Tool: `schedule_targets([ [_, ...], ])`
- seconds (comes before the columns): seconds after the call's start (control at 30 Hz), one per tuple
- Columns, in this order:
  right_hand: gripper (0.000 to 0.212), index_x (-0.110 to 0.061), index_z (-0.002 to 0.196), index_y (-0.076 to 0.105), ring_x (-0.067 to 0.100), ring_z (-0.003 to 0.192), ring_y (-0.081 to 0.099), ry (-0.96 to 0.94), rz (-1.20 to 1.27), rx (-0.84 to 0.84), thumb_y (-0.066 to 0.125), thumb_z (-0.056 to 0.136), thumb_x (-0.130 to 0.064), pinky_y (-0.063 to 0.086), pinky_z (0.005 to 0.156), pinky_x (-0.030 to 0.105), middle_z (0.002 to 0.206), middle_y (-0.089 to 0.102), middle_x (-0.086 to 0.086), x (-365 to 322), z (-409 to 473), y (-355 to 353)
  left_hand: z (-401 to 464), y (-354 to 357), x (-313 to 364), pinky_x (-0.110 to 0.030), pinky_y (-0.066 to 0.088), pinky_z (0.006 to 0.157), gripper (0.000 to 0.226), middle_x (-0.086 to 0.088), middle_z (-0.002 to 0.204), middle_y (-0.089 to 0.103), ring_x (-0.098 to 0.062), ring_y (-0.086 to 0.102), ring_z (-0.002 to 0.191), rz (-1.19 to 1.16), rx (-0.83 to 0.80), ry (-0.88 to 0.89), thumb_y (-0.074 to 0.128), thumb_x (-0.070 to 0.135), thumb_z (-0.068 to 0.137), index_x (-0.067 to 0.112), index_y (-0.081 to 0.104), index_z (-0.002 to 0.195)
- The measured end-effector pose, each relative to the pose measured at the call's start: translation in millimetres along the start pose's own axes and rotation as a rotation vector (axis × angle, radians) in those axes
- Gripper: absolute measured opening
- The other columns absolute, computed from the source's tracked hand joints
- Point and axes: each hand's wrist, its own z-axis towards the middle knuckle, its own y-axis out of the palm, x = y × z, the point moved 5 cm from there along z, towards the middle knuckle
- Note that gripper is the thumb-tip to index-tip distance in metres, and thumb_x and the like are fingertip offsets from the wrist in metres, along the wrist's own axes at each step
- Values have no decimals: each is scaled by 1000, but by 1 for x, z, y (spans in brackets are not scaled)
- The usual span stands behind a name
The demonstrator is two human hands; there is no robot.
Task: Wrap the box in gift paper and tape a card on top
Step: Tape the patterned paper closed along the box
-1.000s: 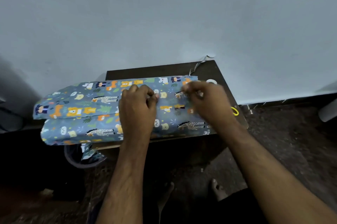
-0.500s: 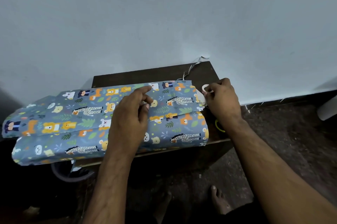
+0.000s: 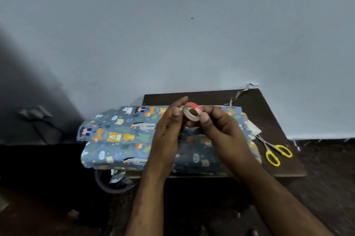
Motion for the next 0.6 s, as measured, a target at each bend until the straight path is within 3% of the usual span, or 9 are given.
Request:
schedule_targets([
  [0.13, 29, -4, 113, 71, 26, 103, 69, 220, 321, 65, 52, 99, -20, 57, 90, 35, 112, 73, 18, 15, 1, 5, 0, -2, 3, -24, 54, 87, 46, -2, 122, 73, -10, 67, 111, 8, -53, 13, 65, 34, 97, 17, 60, 139],
  [0.27, 31, -11, 97, 79, 20, 96, 74, 273, 369, 109, 49, 100, -19, 60, 80, 29, 105, 77, 10, 22, 6, 6, 3, -9, -4, -45, 54, 92, 54, -5, 121, 73, -18, 66, 108, -32, -57, 8, 77, 23, 86, 18, 60, 137],
  [0.37, 29, -6, 103, 71, 13, 82, 73, 319, 360, 158, 43, 106, -15, 61, 72, 25, 92, 78, 5, 27, 10, 4, 5, -12, -6, -60, 43, 109, 62, -3, 129, 70, -21, 63, 120, 17, -108, 50, 82, 15, 81, 18, 58, 139],
  [0.5, 30, 4, 113, 67, 18, 87, 69, 393, 358, 114, 46, 106, -16, 59, 88, 34, 93, 74, 12, 33, 11, 1, 6, -9, -8, -57, 39, 115, 64, -2, 140, 64, -22, 56, 134, 79, -175, 89, 82, 3, 80, 11, 58, 140],
  [0.6, 29, 3, 111, 67, 15, 77, 67, 417, 370, 80, 46, 106, -15, 61, 84, 34, 84, 71, 10, 32, 11, 2, 5, -8, -8, -51, 42, 115, 61, -1, 140, 63, -20, 55, 136, 87, -200, 80, 80, 4, 82, 11, 59, 139],
])
